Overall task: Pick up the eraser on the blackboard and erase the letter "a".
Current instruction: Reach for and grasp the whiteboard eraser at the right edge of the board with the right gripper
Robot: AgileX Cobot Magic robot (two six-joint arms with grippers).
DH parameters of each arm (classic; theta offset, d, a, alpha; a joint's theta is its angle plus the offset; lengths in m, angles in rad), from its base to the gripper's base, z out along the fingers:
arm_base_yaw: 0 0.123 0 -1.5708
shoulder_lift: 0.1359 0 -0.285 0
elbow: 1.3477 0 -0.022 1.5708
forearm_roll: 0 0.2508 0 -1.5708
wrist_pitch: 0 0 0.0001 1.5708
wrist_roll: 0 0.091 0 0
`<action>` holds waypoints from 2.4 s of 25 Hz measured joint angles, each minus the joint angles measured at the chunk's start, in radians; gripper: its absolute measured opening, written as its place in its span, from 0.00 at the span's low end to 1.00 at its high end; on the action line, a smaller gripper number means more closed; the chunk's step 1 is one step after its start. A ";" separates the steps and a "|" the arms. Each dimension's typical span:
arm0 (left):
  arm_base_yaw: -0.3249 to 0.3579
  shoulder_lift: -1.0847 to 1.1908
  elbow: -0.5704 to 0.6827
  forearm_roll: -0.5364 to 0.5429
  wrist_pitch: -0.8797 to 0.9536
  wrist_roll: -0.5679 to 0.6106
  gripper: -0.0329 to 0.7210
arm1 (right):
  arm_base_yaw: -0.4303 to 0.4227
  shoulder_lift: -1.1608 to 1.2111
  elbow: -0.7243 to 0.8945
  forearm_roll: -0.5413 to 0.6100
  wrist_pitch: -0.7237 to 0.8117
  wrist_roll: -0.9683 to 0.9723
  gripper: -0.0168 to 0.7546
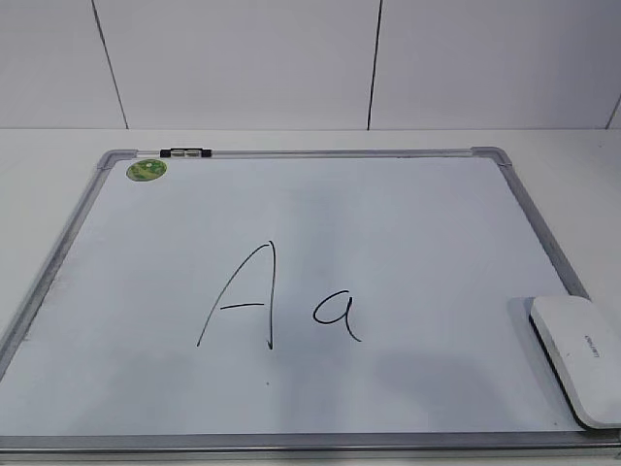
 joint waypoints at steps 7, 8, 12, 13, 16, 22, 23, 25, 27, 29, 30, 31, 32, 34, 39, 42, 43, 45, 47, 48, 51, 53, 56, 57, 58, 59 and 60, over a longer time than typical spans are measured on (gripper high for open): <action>0.000 0.000 0.000 0.000 0.000 0.000 0.36 | 0.000 0.033 -0.002 0.162 -0.002 -0.177 0.76; 0.000 0.000 0.000 0.000 0.000 0.000 0.36 | 0.000 0.057 -0.002 0.178 -0.002 -0.191 0.76; 0.000 0.000 0.000 0.000 0.000 0.000 0.36 | 0.000 0.172 -0.002 0.225 -0.007 -0.215 0.76; 0.000 0.000 0.000 0.000 0.000 0.000 0.36 | 0.000 0.209 -0.002 0.237 -0.012 -0.215 0.76; 0.000 0.000 0.000 0.000 0.000 0.000 0.36 | 0.000 0.311 -0.002 0.267 -0.018 -0.219 0.76; 0.000 0.000 0.000 0.000 0.000 0.000 0.36 | 0.000 0.504 -0.013 0.326 -0.038 -0.223 0.76; 0.000 0.000 0.000 0.000 0.000 0.000 0.36 | 0.000 0.537 -0.023 0.334 -0.036 -0.223 0.76; 0.000 0.000 0.000 0.000 0.000 0.000 0.36 | 0.000 0.620 -0.055 0.348 -0.026 -0.223 0.76; 0.000 0.000 0.000 0.000 0.000 0.000 0.36 | 0.000 0.694 -0.094 0.352 -0.009 -0.223 0.76; 0.000 0.000 0.000 0.000 0.000 0.000 0.36 | 0.000 0.757 -0.137 0.356 -0.001 -0.223 0.76; 0.000 0.000 0.000 0.000 0.000 0.000 0.36 | 0.000 0.783 -0.152 0.357 -0.001 -0.223 0.76; 0.000 0.000 0.000 0.000 0.000 0.000 0.36 | 0.000 0.801 -0.166 0.360 -0.001 -0.223 0.76; 0.000 0.000 0.000 0.000 0.000 0.000 0.36 | 0.000 0.814 -0.178 0.360 -0.005 -0.223 0.76; 0.000 0.000 0.000 0.000 0.000 0.000 0.36 | 0.000 0.822 -0.188 0.360 -0.019 -0.219 0.76; 0.000 0.000 0.000 0.000 0.000 0.000 0.36 | 0.000 0.827 -0.190 0.362 -0.033 -0.191 0.76; 0.000 0.000 0.000 0.000 0.000 0.000 0.36 | 0.000 0.852 -0.190 0.362 -0.035 -0.189 0.76; 0.000 0.000 0.000 0.000 0.000 0.000 0.36 | 0.000 0.862 -0.190 0.362 -0.035 -0.189 0.76; 0.000 0.000 0.000 0.000 0.000 0.000 0.36 | 0.000 0.888 -0.192 0.362 -0.035 -0.187 0.76; 0.000 0.000 0.000 0.000 0.000 0.000 0.36 | 0.000 0.912 -0.196 0.362 -0.035 -0.187 0.78; 0.000 0.000 0.000 0.000 0.000 0.000 0.36 | 0.000 0.923 -0.198 0.362 -0.035 -0.187 0.79; 0.000 0.000 0.000 0.000 0.000 0.000 0.36 | 0.000 0.954 -0.200 0.362 -0.035 -0.187 0.83; 0.000 0.000 0.000 0.000 0.000 0.000 0.36 | 0.000 0.981 -0.200 0.362 -0.035 -0.187 0.84; 0.000 0.000 0.000 0.000 0.000 0.000 0.36 | 0.000 1.028 -0.200 0.362 -0.035 -0.187 0.85; 0.000 0.000 0.000 0.000 0.000 0.000 0.36 | 0.000 1.042 -0.200 0.362 -0.035 -0.187 0.85; 0.000 0.000 0.000 0.000 0.000 0.000 0.36 | 0.000 1.059 -0.200 0.360 -0.037 -0.187 0.85; 0.000 0.000 0.000 0.000 0.000 0.000 0.36 | 0.000 1.075 -0.200 0.360 -0.043 -0.187 0.85; 0.000 0.000 0.000 0.000 0.000 0.000 0.36 | 0.000 1.087 -0.200 0.358 -0.049 -0.185 0.85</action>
